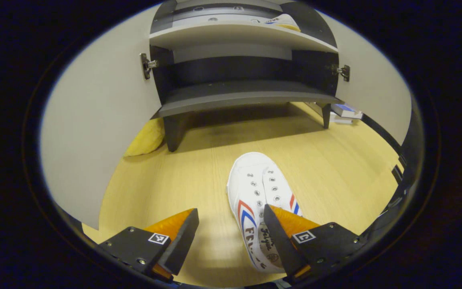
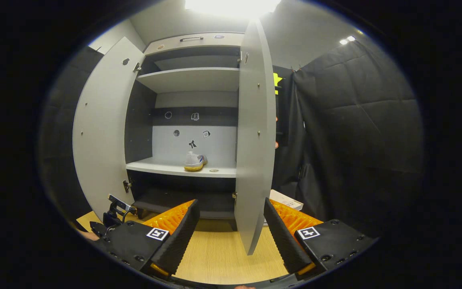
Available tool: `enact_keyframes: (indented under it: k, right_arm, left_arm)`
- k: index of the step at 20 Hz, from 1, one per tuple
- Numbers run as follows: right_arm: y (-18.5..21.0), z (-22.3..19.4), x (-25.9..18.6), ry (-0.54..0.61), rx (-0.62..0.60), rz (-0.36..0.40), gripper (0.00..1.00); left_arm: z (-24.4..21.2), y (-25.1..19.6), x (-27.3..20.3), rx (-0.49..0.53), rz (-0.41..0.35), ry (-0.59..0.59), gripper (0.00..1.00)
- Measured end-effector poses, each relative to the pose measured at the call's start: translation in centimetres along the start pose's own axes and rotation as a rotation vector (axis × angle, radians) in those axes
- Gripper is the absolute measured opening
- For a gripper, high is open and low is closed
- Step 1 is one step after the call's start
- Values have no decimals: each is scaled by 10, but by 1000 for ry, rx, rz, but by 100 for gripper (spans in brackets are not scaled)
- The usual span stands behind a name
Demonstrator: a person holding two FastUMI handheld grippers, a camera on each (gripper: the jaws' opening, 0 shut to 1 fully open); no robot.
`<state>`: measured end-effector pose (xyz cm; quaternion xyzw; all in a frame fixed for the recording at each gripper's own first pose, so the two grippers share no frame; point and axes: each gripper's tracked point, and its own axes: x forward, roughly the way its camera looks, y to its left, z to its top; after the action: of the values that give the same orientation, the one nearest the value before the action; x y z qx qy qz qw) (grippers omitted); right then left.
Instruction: Grab one shoe with the right hand and put it into the shoe cabinet, grab the other shoe with the left hand and put it into the shoe cabinet; then close the right door with the right hand and the left door with the left hand.
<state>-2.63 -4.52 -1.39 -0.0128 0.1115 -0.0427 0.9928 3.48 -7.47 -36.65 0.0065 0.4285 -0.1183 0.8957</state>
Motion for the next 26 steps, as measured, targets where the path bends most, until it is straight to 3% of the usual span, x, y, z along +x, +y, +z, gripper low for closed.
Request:
enact_keyframes:
  k: [4,5,7,8,9,10,11,12,15,17,18,19,26]
  right_arm:
    - [0,-5,-1,9,-7,10,100]
    - [0,-5,-2,11,-7,14,100]
    - [1,-7,-1,14,-6,23,100]
    - [0,-6,-1,14,-8,26,100]
    - [0,-5,0,11,-12,25,100]
    - [-2,-5,0,7,-20,22,100]
    - [-2,-3,0,2,-24,22,100]
    - [-1,-2,-1,-1,-25,27,100]
    - [1,-1,-2,-5,-37,36,100]
    - [2,-4,-4,-1,-49,37,100]
    - [2,-4,-5,1,-51,39,100]
    - [2,-4,-6,2,-52,40,100]
    - [-3,-1,-8,-1,-72,24,100]
  left_arm:
    - [-8,-6,3,6,-13,23,96]
    - [-8,-7,5,11,-14,24,87]
    - [-9,-10,6,16,-27,30,77]
    - [-11,-22,14,-9,-73,30,84]
    - [-10,-24,8,-21,-67,36,51]
    - [-11,-22,9,-17,-58,39,39]
    - [-9,-22,8,-14,-52,37,44]
    - [-9,-23,5,-7,-51,39,42]
    - [-9,-19,7,-8,-14,25,17]
    - [-9,-18,9,-25,-1,9,8]
    - [-9,-16,10,-20,13,1,10]
    - [-7,-16,9,-19,12,-10,3]
    - [1,-16,7,-81,8,-43,1]
